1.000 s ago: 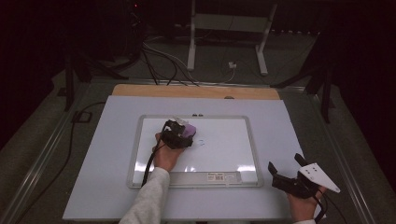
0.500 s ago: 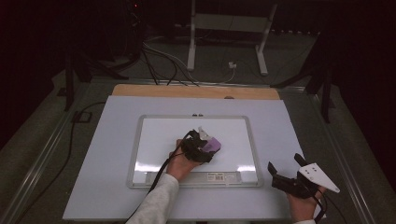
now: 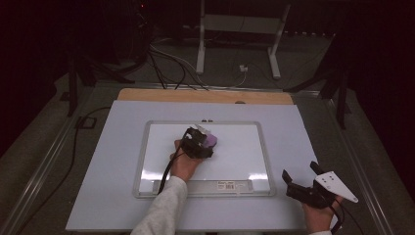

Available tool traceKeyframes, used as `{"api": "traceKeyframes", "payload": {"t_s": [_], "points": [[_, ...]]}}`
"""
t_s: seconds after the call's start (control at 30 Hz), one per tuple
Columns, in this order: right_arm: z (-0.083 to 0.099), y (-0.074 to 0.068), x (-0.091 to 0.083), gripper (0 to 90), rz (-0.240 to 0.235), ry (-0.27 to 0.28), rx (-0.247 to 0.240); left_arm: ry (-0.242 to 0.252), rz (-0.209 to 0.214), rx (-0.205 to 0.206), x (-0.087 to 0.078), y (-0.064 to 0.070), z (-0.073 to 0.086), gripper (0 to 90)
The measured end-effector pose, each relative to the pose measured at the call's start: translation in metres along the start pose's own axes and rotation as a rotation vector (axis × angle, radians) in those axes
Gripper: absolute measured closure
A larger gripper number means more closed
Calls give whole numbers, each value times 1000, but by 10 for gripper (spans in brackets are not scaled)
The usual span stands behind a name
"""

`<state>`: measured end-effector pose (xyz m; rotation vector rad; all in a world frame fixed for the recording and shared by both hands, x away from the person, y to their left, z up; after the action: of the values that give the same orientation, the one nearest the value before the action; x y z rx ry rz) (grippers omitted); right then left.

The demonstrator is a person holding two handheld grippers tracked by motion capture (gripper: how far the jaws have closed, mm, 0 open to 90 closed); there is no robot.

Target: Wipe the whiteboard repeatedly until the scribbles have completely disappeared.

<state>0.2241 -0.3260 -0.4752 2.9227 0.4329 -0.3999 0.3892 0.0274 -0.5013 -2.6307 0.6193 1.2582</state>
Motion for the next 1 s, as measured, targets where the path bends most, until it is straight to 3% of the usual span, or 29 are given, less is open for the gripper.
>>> {"api": "traceKeyframes", "payload": {"t_s": [0.03,0.1,0.2,0.27,0.5,0.6,0.7,0.77,0.87,1.0], "points": [[0,0,0,2,0,-1,-1,-1,-15,-25,0,-5,0,420],[0,-1,0,2,-1,-1,-3,-7,-2,-63,0,-12,0,420],[0,-2,1,2,-2,-2,-3,-5,-20,-34,0,-8,0,420],[0,-2,1,1,-4,-3,-4,-5,2,-30,0,-3,0,420],[0,-3,1,2,-7,-4,-5,-5,73,45,-1,26,3,419],[0,-3,2,2,-7,-4,-6,-5,130,84,-2,41,5,419],[0,-4,2,2,-9,-4,-7,-4,170,144,-4,56,8,419],[0,-4,2,2,-9,-6,-12,-5,161,162,-4,61,8,419],[0,-4,2,2,-9,-5,-11,-6,163,141,-2,58,6,419],[0,-4,1,2,-7,-5,-9,-5,129,109,0,53,3,419]]}}
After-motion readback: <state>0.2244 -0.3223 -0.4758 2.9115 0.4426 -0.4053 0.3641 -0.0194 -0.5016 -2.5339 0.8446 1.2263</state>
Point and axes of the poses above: each handheld gripper's, and its own axes: x roughly forward along the jaws, z roughly out of its underside, y roughly to its right, the point moved 1 cm from there along x, roughly forward along the jaws, and after that the axes turned 6 degrees about -x, right-handed, at the moved point
